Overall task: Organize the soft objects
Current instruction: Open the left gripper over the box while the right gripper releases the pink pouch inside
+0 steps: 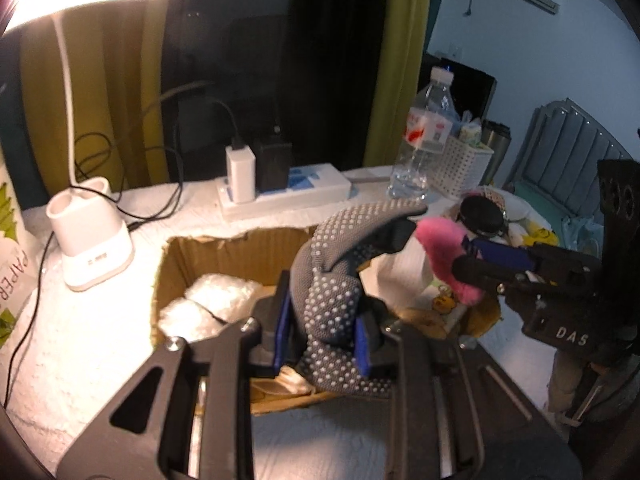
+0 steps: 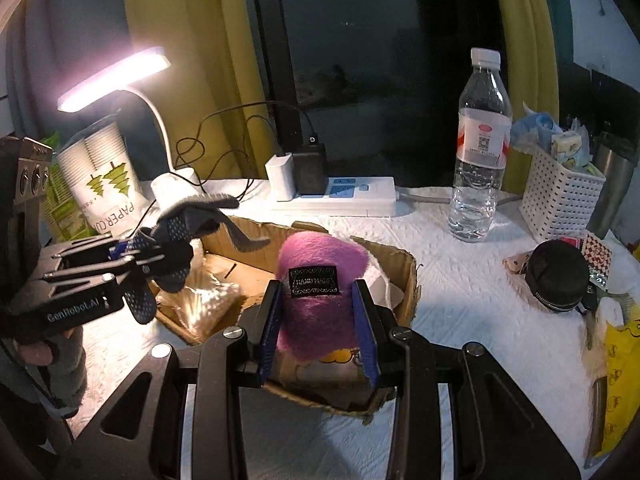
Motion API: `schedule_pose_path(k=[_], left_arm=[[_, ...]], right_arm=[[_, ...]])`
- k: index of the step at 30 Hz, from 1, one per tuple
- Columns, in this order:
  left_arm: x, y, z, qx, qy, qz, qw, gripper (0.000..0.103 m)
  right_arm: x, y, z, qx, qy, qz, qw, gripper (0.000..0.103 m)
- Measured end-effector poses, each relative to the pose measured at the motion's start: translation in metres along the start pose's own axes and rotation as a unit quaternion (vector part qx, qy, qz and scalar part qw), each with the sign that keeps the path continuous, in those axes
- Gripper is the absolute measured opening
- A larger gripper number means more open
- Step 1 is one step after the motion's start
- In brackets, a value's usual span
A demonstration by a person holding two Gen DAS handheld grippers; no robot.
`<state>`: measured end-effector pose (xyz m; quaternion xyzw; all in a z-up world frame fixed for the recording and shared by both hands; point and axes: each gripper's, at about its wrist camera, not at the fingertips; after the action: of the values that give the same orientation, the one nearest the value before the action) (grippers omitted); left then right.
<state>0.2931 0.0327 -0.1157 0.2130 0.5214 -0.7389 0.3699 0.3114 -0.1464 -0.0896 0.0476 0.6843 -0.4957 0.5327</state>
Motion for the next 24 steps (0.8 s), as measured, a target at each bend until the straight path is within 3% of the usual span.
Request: schedule_pose_path(k=[6, 8, 9, 10, 13, 24], left_arm=[[0.002, 0.013, 0.001, -0.008, 0.002, -0.016, 0.9998, 0.034], [0.002, 0.015, 0.001, -0.012, 0.003, -0.018, 0.9998, 0.047], [0.002, 0.014, 0.001, -0.012, 0.002, -0.017, 0.9998, 0.062], [0.002, 0.013, 0.001, -0.011, 0.001, -0.014, 0.9998, 0.068], [0.000, 0.005, 0.003, -0.009, 0.003, -0.003, 0.9999, 0.068], [0.004, -0.035, 0.005, -0.012, 0.005, 0.024, 0.9996, 0.069]], right_arm=[[0.003, 0.011, 0.005, 0.002, 0.008, -0.009, 1.000, 0.038], [0.003, 0.012, 0.006, 0.006, 0.009, -0.011, 1.000, 0.038], [0.003, 0.012, 0.006, 0.008, 0.010, -0.012, 1.000, 0.038], [0.003, 0.012, 0.006, 0.009, 0.011, -0.013, 1.000, 0.039], [0.003, 0.009, 0.005, 0.013, 0.012, -0.011, 1.000, 0.050], [0.001, -0.019, -0.009, 0.024, 0.004, 0.000, 1.000, 0.050]])
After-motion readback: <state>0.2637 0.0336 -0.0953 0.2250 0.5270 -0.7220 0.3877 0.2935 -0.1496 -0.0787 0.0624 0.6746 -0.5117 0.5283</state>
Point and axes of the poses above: each gripper's, at about its wrist camera, not at the fingertips, and y roughly the way its jaws point, z to its right, x to its underside, and after that the axes turned 14 degrees about -y, right-handed
